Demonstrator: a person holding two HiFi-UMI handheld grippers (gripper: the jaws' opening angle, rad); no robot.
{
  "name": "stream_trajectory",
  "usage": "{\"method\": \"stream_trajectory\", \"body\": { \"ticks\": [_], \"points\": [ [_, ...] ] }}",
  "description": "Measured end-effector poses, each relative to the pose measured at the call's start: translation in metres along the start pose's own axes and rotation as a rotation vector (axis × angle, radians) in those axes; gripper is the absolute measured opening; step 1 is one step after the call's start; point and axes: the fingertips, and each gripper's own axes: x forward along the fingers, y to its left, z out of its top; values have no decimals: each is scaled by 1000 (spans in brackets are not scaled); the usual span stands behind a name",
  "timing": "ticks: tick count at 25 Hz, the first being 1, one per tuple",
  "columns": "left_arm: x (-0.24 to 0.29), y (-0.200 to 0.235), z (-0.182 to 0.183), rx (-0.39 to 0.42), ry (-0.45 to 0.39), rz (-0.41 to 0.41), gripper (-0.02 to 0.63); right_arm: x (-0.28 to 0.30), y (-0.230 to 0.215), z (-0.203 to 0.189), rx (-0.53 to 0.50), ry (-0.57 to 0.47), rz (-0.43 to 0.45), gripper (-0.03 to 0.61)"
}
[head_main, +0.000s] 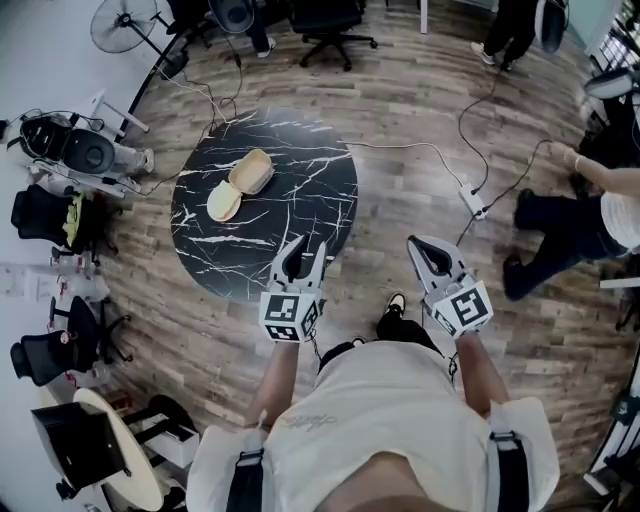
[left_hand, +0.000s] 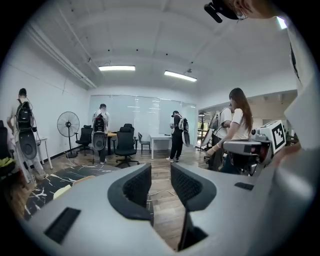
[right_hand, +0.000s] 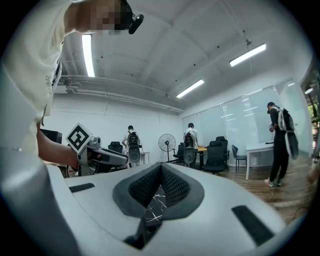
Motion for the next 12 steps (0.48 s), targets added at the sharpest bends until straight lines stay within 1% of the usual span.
{"method": "stream_trajectory", "body": {
  "ticks": [4,8,12],
  "points": [
    [29,7,3,-41,8,35,127,20,-27,-2,13,7,47,8],
    [47,11,1,-25,33,83,127,33,-47,-3,14,7,94,8],
    [58,21,-1,-32,55,126,127,52,-58,-8,3,17,134,8]
  ]
}}
